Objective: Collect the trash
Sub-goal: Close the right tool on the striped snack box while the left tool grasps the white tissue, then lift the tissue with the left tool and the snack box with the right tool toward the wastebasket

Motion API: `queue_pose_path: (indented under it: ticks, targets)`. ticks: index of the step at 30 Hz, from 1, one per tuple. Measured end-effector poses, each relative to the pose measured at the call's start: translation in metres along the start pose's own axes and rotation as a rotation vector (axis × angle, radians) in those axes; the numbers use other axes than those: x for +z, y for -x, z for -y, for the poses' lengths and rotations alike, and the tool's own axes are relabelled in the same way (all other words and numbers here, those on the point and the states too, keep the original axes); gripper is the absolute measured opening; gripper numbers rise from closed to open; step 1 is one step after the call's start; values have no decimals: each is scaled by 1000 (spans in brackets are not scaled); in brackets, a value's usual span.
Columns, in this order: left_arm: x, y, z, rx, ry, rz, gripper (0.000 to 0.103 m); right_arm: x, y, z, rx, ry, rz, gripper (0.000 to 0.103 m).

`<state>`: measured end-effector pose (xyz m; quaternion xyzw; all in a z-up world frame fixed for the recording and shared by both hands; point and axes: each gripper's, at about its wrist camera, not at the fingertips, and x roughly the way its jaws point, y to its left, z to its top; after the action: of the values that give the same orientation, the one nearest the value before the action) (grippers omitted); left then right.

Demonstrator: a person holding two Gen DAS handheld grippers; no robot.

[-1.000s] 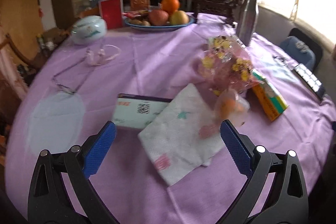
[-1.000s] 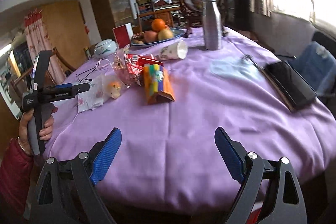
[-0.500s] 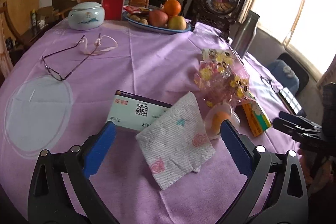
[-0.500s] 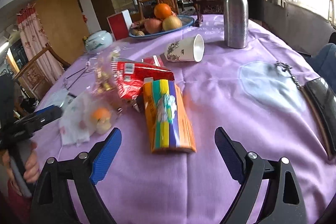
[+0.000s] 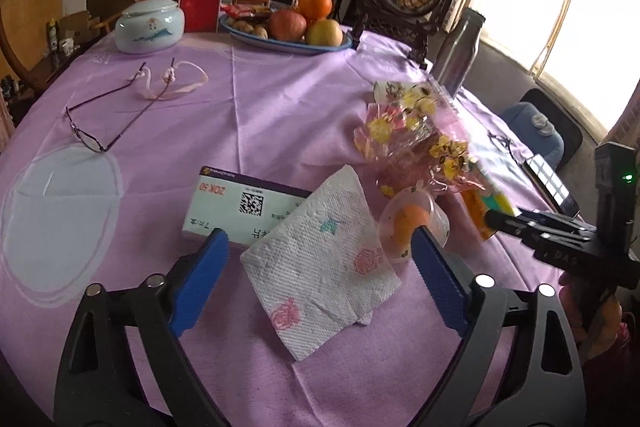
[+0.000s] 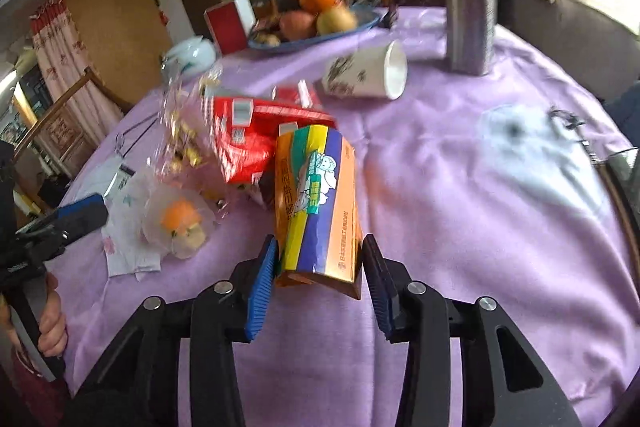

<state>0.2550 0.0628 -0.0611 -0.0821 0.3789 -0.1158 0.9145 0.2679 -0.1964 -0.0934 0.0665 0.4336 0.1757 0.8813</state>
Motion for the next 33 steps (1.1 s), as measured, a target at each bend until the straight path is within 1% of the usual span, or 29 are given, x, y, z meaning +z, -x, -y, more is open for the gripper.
queue_pose_path:
  ticks: [1, 3, 4, 5, 6, 8, 9, 11, 14, 17, 18, 20, 22, 25, 28, 29, 31, 33]
  targets:
    - [0, -3, 1, -3, -3, -14, 82, 1, -1, 1, 0, -4, -2, 44]
    - [0, -8, 3, -6, -12, -40, 68, 2, -3, 2, 3, -5, -13, 44]
    - [-1, -10, 4, -18, -17, -53, 63, 2, -3, 2, 6, -4, -15, 45]
    - [-2, -11, 5, -37, -23, -63, 49, 2, -3, 2, 7, -3, -17, 45]
    - [-3, -12, 7, -72, -31, -75, 34, 3, -4, 2, 9, -3, -16, 45]
    - [-5, -10, 11, -144, -51, -79, 21, 2, -3, 3, 11, -10, -12, 45]
    - [-7, -4, 14, -183, -70, -58, 20, 2, -2, 4, 13, -14, -8, 45]
    - [-12, 7, 20, -234, -96, -20, 20, 2, -1, 5, 16, -19, -2, 45]
    - [-16, 14, 24, -263, -106, 2, 20, 1, 0, 5, 17, -19, 4, 45]
    - [-17, 10, 27, -228, -101, -17, 20, 1, 0, 4, 17, -13, 6, 45]
    - [-17, 7, 28, -197, -95, -32, 20, 1, 0, 4, 18, -12, 5, 45]
    - [-16, 2, 30, -167, -99, -52, 20, 1, 0, 4, 18, -14, 8, 45]
    - [-16, 2, 30, -156, -99, -45, 20, 1, 3, 4, 23, -18, 26, 44]
    - [-18, 16, 26, -140, -71, 33, 19, 0, 11, 7, 27, -34, 67, 43]
    - [-27, 29, 30, -62, -24, 79, 19, -2, 22, 11, 27, -50, 127, 43]
    - [-33, 37, 36, -51, -21, 103, 19, -4, 27, 10, 16, -48, 152, 42]
    - [-43, 49, 47, -69, -25, 133, 19, -12, 36, 9, 12, -51, 170, 42]
    - [-55, 57, 55, -68, -33, 141, 19, -26, 49, 10, 30, -72, 189, 41]
